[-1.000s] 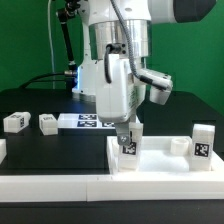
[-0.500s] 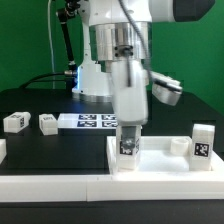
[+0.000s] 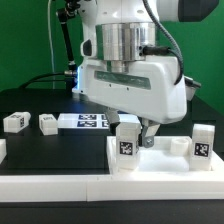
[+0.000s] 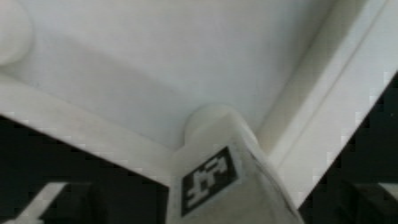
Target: Assemble square table
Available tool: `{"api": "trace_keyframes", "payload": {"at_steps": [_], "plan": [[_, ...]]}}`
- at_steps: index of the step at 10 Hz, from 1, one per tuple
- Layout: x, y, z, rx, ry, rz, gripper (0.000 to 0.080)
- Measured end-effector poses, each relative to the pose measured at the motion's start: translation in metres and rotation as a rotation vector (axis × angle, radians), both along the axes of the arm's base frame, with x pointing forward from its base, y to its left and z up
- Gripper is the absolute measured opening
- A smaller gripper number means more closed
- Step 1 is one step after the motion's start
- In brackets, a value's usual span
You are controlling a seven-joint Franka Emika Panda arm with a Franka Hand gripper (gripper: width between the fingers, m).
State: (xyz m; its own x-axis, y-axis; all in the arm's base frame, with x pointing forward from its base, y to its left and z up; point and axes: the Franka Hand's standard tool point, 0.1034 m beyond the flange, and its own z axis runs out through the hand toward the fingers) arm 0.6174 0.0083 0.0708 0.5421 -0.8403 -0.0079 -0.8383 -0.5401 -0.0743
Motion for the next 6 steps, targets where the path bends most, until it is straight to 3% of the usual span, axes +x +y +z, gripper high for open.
{"api": "trace_keyframes", "payload": {"at_steps": [3, 6], "plan": [[0.010, -0.013, 0.000, -0.105, -0.088, 0.528, 0.0648], [0.010, -0.013, 0.000, -0.111, -0.095, 0.541, 0.0644]]}}
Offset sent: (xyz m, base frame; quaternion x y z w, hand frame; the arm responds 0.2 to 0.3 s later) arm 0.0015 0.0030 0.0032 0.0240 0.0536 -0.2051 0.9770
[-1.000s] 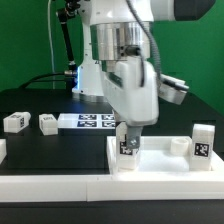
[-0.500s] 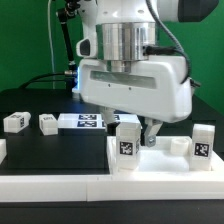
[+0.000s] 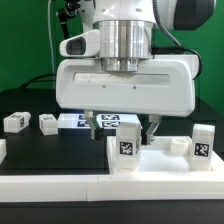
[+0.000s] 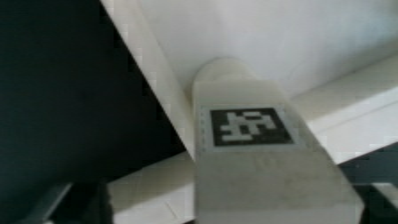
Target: Assemble square table
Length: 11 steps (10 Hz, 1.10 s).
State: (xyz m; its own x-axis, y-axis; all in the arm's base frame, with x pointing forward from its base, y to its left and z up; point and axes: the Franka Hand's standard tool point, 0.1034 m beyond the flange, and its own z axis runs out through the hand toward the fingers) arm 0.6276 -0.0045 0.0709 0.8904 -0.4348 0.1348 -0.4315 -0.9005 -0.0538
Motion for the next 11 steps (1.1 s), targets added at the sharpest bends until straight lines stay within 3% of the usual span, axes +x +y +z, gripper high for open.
{"api": "trace_keyframes", "payload": {"at_steps": [2, 7, 11], "plan": [[0.0000, 0.0003, -0.0001, 0.015, -0.001, -0.098, 0.0299], [-0.0014, -0.0005, -0.0008, 0.084, 0.003, -0.512, 0.0288], [-0.0056, -0.0019, -0.0020, 0.228, 0.035, -1.010, 0.0288]]}}
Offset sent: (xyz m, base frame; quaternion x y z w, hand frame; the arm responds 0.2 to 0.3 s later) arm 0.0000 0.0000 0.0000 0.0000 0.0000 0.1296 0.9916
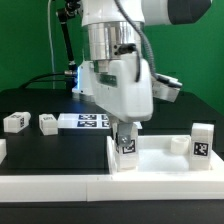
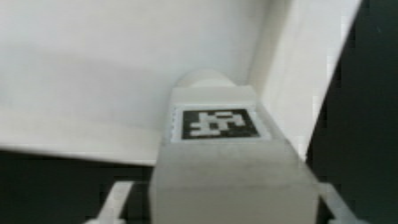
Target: Assemble square table
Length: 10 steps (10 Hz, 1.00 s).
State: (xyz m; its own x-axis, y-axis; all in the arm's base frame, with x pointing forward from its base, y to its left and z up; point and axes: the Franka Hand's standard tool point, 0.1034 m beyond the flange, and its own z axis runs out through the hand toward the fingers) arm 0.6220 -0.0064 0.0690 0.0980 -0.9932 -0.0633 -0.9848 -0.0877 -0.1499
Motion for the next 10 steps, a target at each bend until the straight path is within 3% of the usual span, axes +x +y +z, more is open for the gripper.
{"api": "trace_keyframes", "payload": {"at_steps": [4, 7, 8, 9, 10], "plan": [[-0.001, 0.007, -0.002, 0.076, 0.031, -0.457, 0.0291], [-0.001, 0.005, -0.001, 0.063, 0.025, -0.369, 0.0305], [-0.001, 0.000, 0.004, 0.039, 0.010, -0.195, 0.0493], [0.000, 0.001, 0.007, 0.011, 0.003, -0.041, 0.0598], [0.000, 0.011, 0.005, -0.024, -0.007, 0.124, 0.0635]]}}
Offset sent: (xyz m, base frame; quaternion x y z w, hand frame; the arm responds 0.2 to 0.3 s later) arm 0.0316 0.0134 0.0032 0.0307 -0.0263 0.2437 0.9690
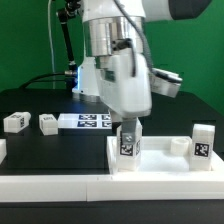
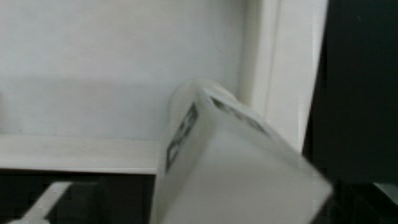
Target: Assemble square table
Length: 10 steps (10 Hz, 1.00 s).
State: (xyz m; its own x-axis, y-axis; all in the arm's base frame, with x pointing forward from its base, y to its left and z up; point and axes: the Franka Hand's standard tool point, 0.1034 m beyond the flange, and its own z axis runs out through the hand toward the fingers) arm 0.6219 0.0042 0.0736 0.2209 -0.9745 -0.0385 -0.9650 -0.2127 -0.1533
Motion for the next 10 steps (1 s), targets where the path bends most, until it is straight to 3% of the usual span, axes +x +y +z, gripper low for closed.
{"api": "trace_keyframes", "payload": {"at_steps": [1, 4, 6, 9, 10], "plan": [[-0.0011, 0.0083, -0.0007, -0.017, -0.006, 0.051, 0.0635], [-0.0014, 0.0058, -0.0017, -0.061, -0.017, 0.301, 0.0649], [0.0018, 0.0048, -0.0048, -0.144, -0.013, 0.635, 0.0649], [0.0023, 0.0031, -0.0058, -0.157, -0.015, 0.710, 0.0649], [0.0022, 0.0031, -0.0058, -0.154, -0.014, 0.690, 0.0534]]}}
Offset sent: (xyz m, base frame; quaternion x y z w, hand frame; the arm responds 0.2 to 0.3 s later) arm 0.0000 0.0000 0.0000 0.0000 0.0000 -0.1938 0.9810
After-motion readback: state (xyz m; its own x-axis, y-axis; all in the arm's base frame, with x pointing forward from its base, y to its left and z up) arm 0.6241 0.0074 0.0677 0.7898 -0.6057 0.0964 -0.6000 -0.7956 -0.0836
